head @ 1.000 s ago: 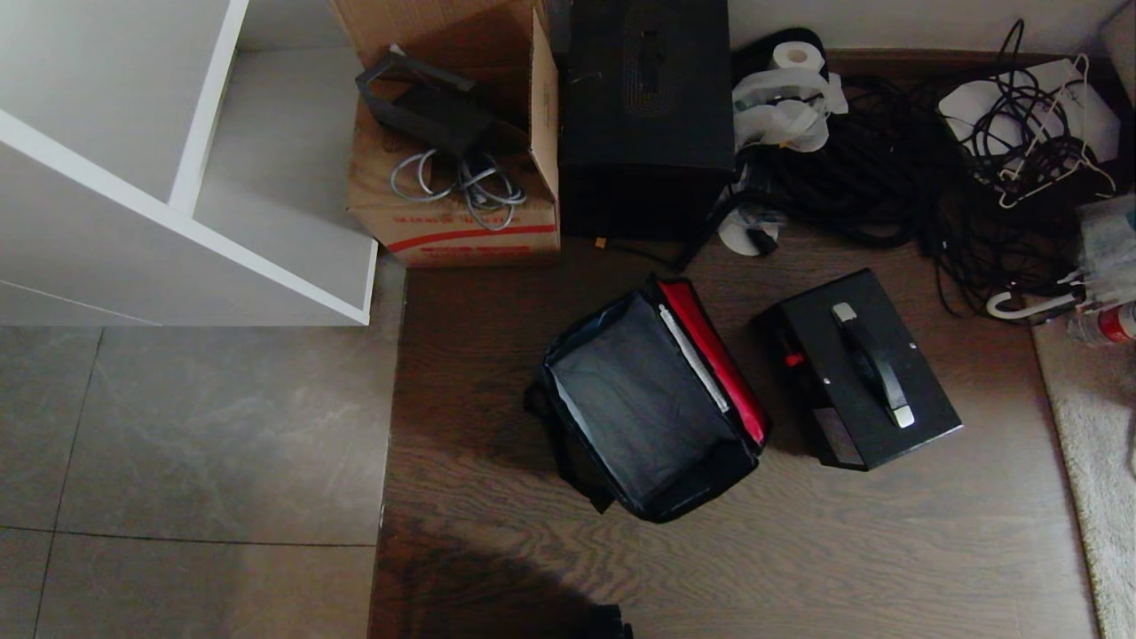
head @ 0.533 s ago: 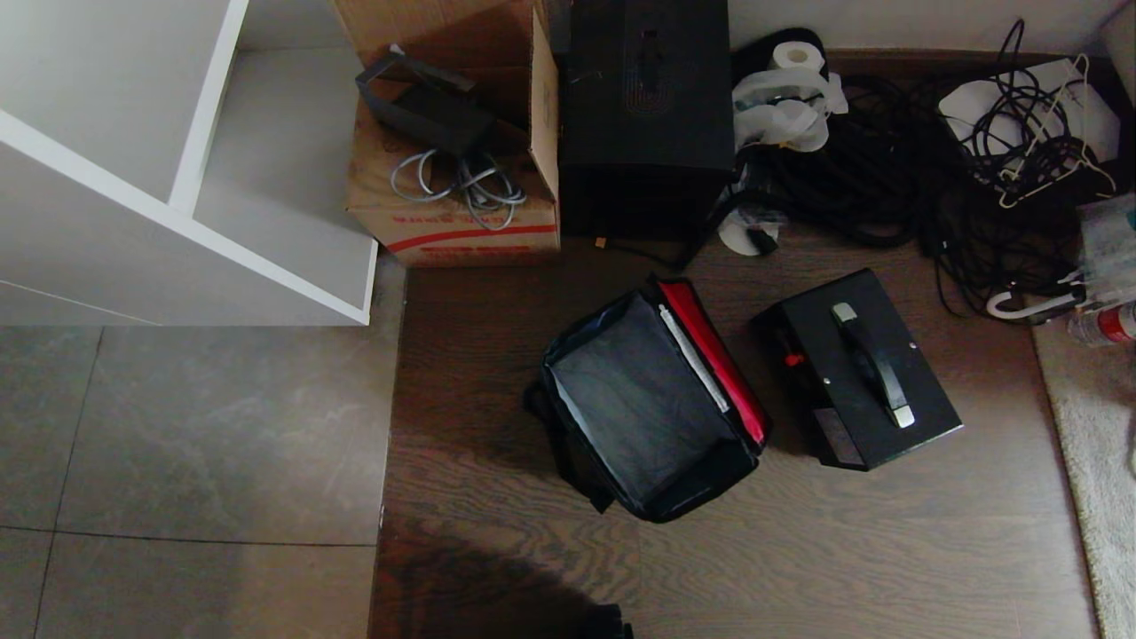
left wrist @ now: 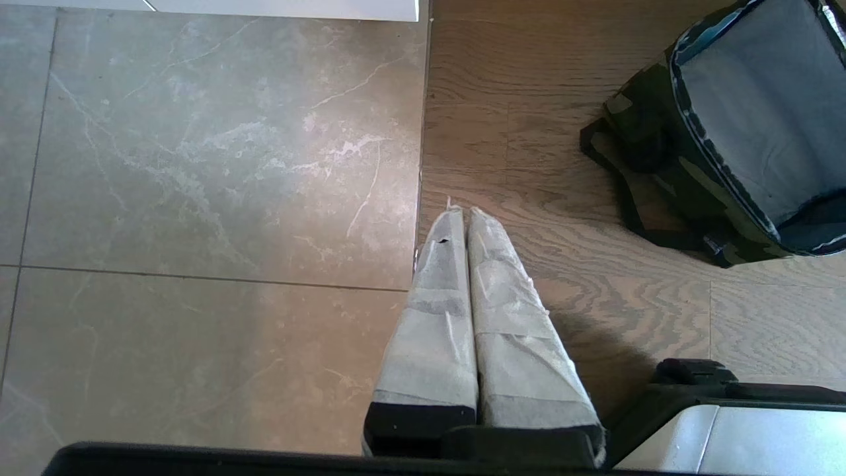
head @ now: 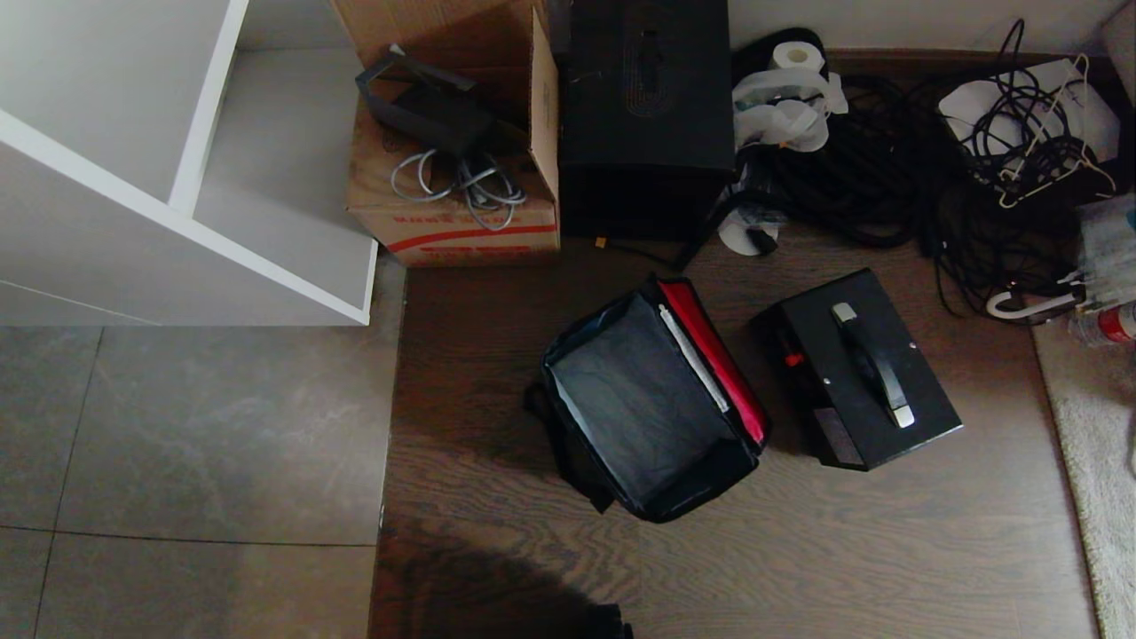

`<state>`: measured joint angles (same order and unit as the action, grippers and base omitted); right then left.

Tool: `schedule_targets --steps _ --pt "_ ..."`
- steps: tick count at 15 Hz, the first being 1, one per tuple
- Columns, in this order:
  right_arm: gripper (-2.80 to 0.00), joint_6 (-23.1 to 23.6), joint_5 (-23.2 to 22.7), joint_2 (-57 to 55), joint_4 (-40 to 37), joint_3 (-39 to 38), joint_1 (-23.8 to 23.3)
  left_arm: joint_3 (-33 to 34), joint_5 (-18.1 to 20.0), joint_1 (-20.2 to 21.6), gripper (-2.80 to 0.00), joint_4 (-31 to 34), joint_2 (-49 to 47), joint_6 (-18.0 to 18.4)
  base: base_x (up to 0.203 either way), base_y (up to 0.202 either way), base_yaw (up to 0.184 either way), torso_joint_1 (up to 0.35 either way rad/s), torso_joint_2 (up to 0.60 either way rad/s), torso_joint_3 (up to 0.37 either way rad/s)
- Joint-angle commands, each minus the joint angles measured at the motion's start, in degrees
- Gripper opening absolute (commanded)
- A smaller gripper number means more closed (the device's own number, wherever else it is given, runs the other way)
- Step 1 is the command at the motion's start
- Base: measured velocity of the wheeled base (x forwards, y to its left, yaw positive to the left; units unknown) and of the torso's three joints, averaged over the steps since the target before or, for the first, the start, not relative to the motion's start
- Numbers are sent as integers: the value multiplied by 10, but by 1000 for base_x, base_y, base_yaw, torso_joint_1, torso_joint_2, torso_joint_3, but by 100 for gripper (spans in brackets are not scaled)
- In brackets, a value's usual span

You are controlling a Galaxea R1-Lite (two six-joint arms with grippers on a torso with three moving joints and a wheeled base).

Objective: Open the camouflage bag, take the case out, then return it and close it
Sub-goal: Grip the handle again

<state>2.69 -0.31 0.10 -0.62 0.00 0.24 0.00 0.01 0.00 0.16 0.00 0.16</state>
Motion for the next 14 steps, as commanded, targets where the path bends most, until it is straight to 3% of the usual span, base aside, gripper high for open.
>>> schedule_targets --steps 1,12,14 --pt "-280 1 0 -2 0 -1 0 0 0 0 -280 0 -1 0 0 0 0 0 0 0" --pt "-280 -6 1 -2 4 -1 0 0 0 0 -280 1 -1 2 0 0 0 0 0 0" --pt "-280 -3 3 -7 -7 31 0 -1 0 0 -280 1 -1 2 0 0 0 0 0 0"
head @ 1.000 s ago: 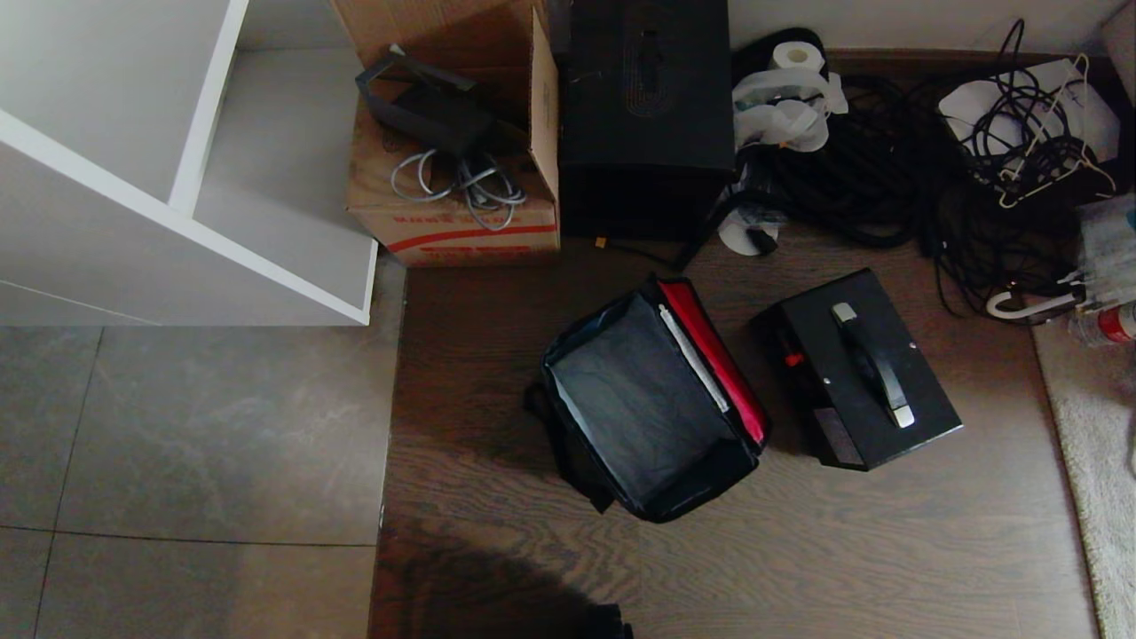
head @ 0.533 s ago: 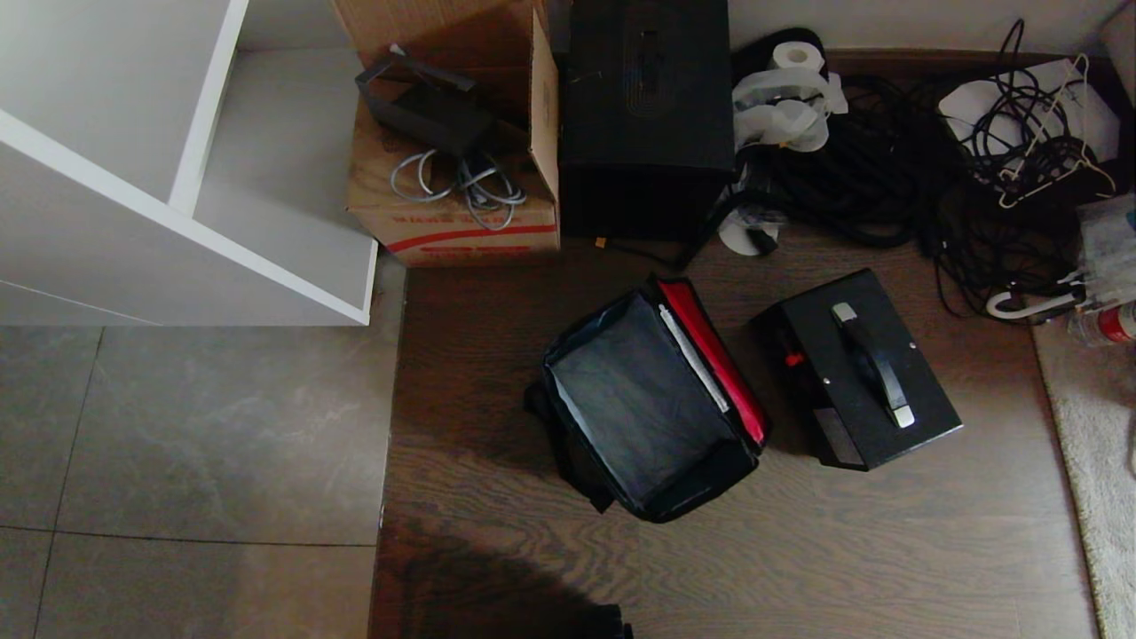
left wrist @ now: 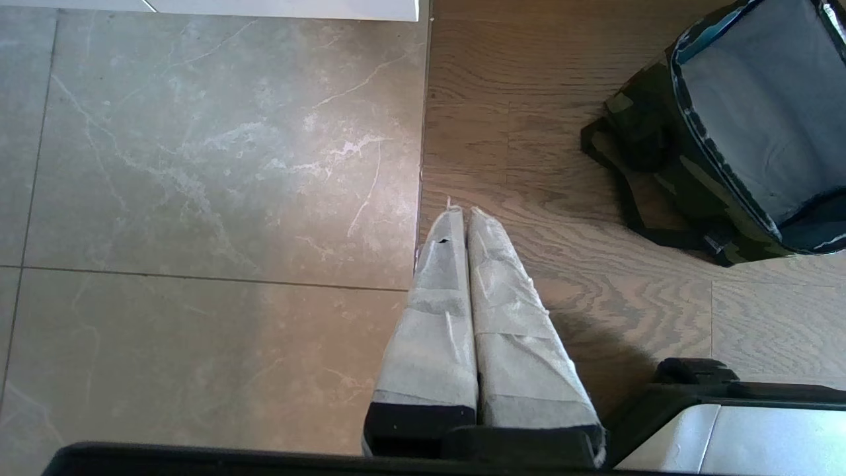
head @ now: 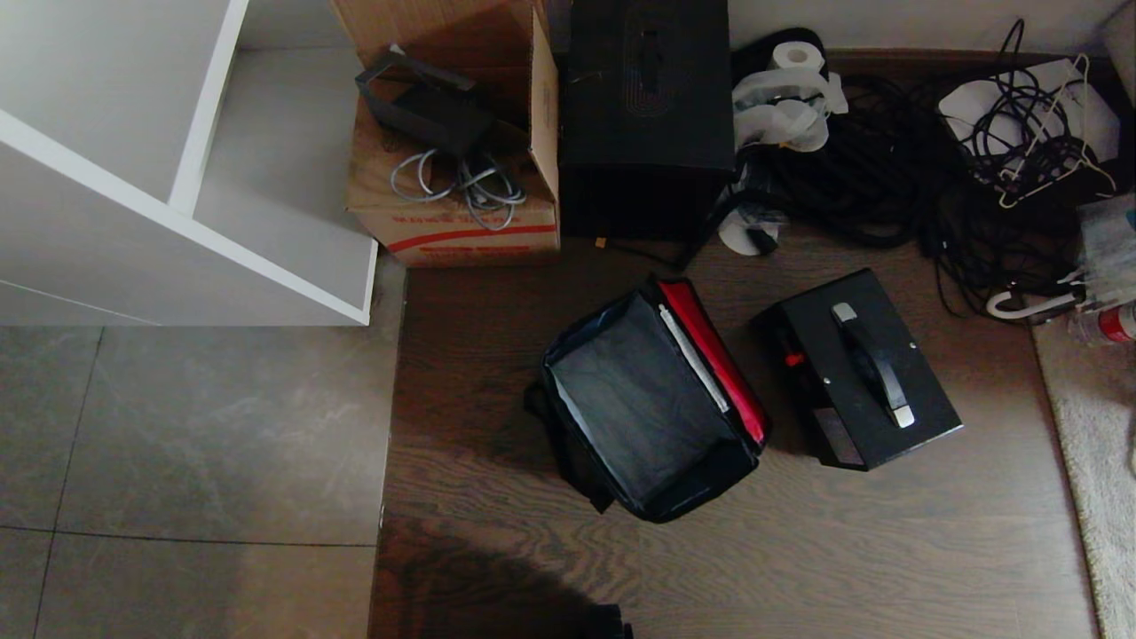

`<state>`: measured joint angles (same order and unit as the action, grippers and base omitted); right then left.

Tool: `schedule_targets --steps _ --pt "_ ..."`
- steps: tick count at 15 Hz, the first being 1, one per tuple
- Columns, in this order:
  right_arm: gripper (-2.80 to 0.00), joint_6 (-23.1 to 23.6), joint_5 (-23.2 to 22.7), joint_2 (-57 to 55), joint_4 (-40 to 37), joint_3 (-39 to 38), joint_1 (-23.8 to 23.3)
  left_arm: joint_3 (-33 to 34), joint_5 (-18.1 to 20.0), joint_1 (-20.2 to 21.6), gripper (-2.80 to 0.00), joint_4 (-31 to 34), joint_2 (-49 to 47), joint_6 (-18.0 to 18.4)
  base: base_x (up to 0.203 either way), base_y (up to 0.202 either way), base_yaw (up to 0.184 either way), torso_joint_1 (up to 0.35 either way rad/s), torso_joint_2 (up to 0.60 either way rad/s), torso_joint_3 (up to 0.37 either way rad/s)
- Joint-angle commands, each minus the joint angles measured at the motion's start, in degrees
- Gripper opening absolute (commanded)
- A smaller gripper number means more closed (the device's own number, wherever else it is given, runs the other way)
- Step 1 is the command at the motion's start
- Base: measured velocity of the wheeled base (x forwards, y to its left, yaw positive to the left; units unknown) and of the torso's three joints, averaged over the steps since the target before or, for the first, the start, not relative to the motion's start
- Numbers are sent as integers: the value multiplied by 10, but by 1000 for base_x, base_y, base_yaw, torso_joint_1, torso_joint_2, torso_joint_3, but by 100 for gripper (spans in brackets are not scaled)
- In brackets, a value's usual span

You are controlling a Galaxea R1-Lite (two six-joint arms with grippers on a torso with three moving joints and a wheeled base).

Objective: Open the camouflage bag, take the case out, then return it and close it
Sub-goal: Grip the handle again

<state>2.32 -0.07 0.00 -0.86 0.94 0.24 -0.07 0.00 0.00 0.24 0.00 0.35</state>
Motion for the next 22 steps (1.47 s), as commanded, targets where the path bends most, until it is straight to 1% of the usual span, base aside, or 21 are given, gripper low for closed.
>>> schedule_targets --steps 1,3,4,5,6,8,10,11,14,16,18,20,22 --pt "-280 1 2 -22 -29 64 0 0 0 0 -280 0 -1 0 0 0 0 0 0 0" --pt "-280 -6 3 -77 -122 176 0 0 0 0 -280 0 -1 0 0 0 0 0 0 0" --pt "-280 -17 3 -132 -171 231 6 1 0 0 -280 0 -1 0 0 0 0 0 0 0" --pt "-280 -29 3 -192 -197 262 12 0 0 0 -280 0 -1 0 0 0 0 0 0 0" --pt "-280 -47 2 -264 -212 289 19 0 0 0 -280 0 -1 0 0 0 0 0 0 0" --pt "-280 -90 -1 -412 -210 340 26 1 0 0 -280 0 -1 0 0 0 0 0 0 0" --pt "-280 -120 -3 -565 -178 396 32 0 0 0 -280 0 -1 0 0 0 0 0 0 0" --pt "-280 -131 -5 -641 -148 423 37 0 0 0 -280 0 -1 0 0 0 0 0 0 0" --pt "-280 -154 -10 -865 -17 480 54 0 0 0 -280 0 -1 0 0 0 0 0 0 0" --pt "-280 -163 -18 -983 55 517 60 0 0 0 -280 0 -1 0 0 0 0 0 0 0" --pt "-280 -169 -26 -1072 126 563 65 1 0 0 -280 0 -1 0 0 0 0 0 0 0" --pt "-280 -171 -38 -1117 174 603 67 1 0 0 -280 0 -1 0 0 0 0 0 0 0" --pt "-280 -170 -55 -1119 183 605 68 0 0 0 -280 -1 -1 0 0 0 0 0 0 0"
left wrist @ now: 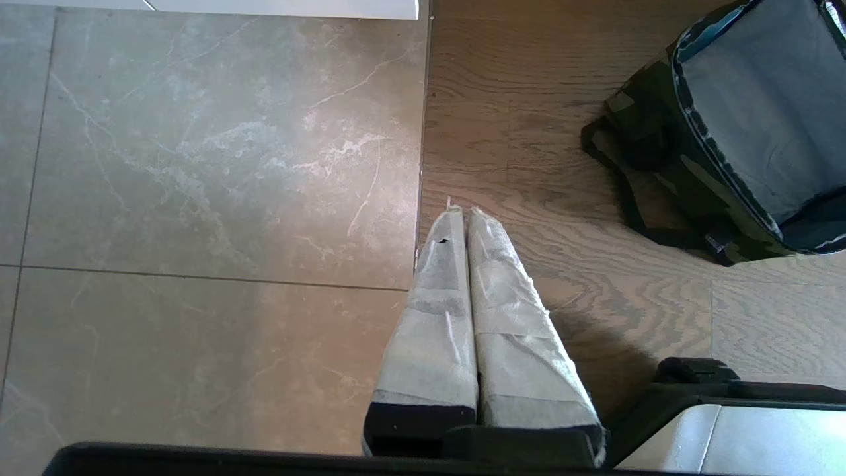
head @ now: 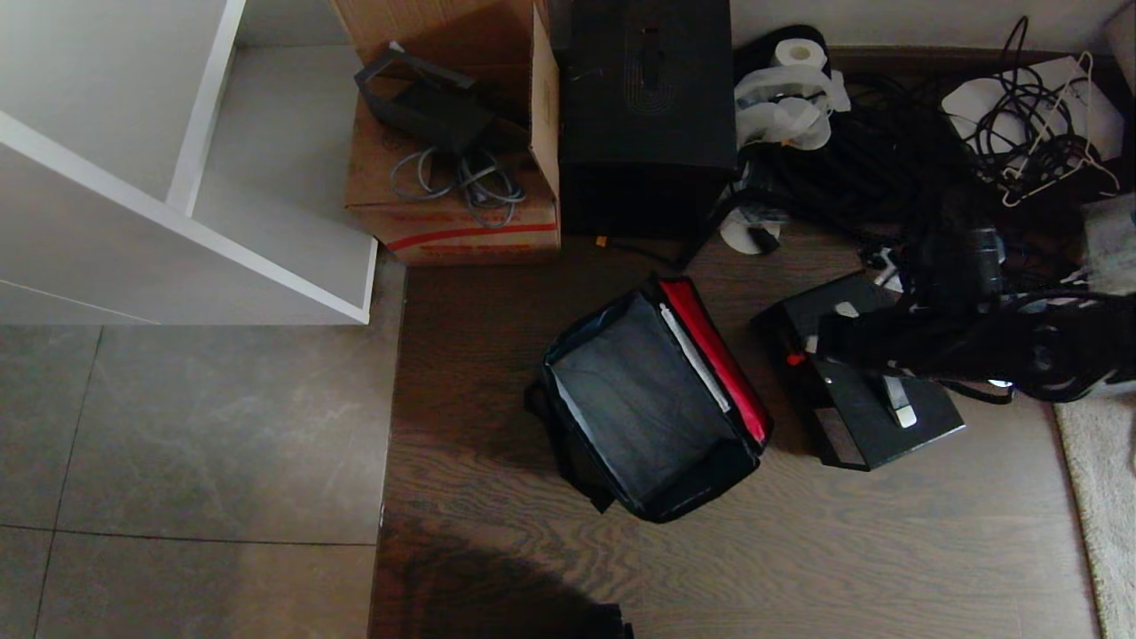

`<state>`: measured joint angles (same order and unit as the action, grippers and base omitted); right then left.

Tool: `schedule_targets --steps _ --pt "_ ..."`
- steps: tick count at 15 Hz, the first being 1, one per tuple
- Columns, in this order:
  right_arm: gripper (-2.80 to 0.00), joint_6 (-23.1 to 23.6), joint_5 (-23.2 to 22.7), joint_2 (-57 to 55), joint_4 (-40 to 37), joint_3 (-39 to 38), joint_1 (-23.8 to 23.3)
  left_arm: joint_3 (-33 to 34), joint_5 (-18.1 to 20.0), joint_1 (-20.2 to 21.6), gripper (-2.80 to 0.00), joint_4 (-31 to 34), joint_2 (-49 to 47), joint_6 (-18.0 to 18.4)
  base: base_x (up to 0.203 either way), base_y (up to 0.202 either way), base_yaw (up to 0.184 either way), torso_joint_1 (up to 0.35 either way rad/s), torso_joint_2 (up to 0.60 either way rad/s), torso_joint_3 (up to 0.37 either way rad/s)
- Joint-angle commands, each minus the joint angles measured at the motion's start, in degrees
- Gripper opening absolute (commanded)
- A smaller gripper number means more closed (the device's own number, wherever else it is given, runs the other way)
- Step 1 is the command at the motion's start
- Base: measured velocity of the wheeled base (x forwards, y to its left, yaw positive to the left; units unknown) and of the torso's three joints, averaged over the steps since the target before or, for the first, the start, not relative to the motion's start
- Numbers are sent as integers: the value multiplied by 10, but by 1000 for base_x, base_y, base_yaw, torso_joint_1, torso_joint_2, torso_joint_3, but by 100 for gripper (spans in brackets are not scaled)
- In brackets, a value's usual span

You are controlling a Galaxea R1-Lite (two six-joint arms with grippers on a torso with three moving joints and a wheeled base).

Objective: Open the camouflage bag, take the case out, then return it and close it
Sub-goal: Grip the handle again

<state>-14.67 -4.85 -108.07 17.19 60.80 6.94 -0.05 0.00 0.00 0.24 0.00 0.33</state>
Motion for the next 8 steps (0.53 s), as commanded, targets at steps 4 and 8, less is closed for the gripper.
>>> schedule_targets --steps 4,8 --pt "0 48 -47 -23 -2 38 -3 0 0 0 -280 0 -1 0 0 0 0 0 0 0" --pt "0 224 -47 19 -13 31 -37 0 0 0 -280 0 -1 0 0 0 0 0 0 0"
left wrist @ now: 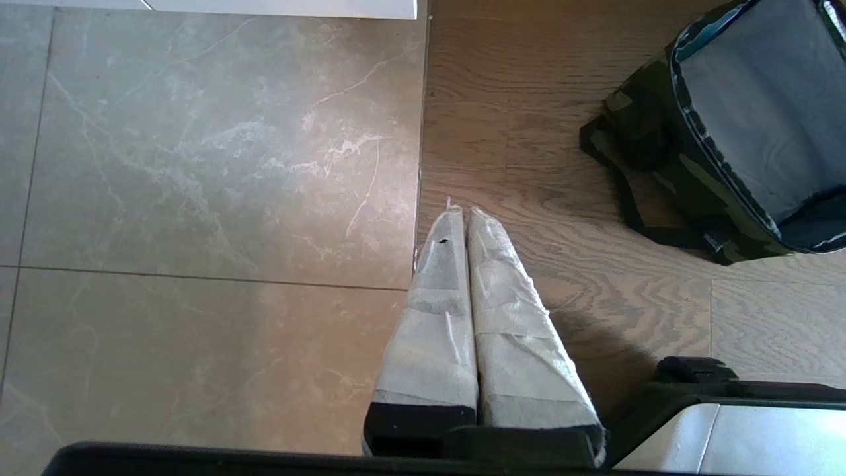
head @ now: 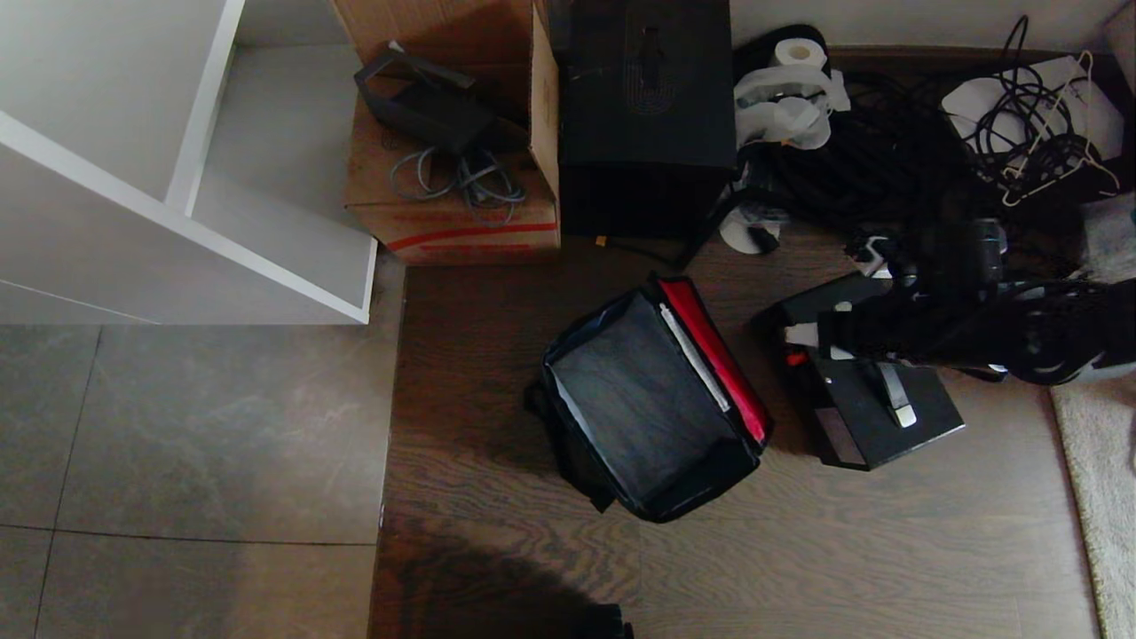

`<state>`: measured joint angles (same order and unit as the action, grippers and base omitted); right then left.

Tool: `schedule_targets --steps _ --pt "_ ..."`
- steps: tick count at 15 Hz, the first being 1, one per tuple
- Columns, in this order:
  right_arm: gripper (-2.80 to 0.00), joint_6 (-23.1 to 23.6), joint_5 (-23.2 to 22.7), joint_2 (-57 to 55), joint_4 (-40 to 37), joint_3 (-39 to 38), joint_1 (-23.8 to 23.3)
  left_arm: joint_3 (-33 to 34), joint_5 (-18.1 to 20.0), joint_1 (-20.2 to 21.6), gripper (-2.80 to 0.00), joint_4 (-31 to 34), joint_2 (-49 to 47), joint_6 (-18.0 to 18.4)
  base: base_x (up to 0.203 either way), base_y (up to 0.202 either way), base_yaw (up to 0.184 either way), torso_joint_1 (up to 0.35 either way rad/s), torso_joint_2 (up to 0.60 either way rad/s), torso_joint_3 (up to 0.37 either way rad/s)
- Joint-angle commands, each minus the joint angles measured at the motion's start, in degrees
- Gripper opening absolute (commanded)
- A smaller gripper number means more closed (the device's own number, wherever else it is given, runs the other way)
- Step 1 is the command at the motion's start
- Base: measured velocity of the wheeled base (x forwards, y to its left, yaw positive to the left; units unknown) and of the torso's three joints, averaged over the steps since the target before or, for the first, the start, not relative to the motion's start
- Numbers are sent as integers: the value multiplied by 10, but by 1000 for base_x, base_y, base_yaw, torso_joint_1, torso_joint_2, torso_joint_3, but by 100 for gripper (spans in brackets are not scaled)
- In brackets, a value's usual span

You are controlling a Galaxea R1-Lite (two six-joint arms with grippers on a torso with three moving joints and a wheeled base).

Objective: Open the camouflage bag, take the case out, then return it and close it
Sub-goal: Grip the handle again

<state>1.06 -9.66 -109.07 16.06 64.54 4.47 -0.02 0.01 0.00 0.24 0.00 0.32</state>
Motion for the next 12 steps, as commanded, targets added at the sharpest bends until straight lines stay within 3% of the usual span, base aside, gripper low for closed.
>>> schedule_targets --steps 1,2,4,5,8,9,12 --pt "0 116 6 45 -7 -25 -24 0 0 0 -280 0 -1 0 0 0 0 0 0 0" --pt "0 146 14 52 -10 -45 -33 -1 0 0 -280 0 -1 0 0 0 0 0 0 0" --pt "0 193 99 51 -24 -55 -39 -1 0 0 -280 0 -1 0 0 0 0 0 0 0" --pt "0 211 168 47 -34 -54 -40 -1 0 0 -280 0 -1 0 0 0 0 0 0 0" --pt "0 227 445 15 -99 -36 -31 0 0 0 -280 0 -1 0 0 0 0 0 0 0" --pt "0 227 509 -9 -119 -22 -23 0 0 0 -280 0 -1 0 0 0 0 0 0 0" --pt "0 197 551 -67 -99 13 -16 0 0 0 -280 0 -1 0 0 0 0 0 0 0"
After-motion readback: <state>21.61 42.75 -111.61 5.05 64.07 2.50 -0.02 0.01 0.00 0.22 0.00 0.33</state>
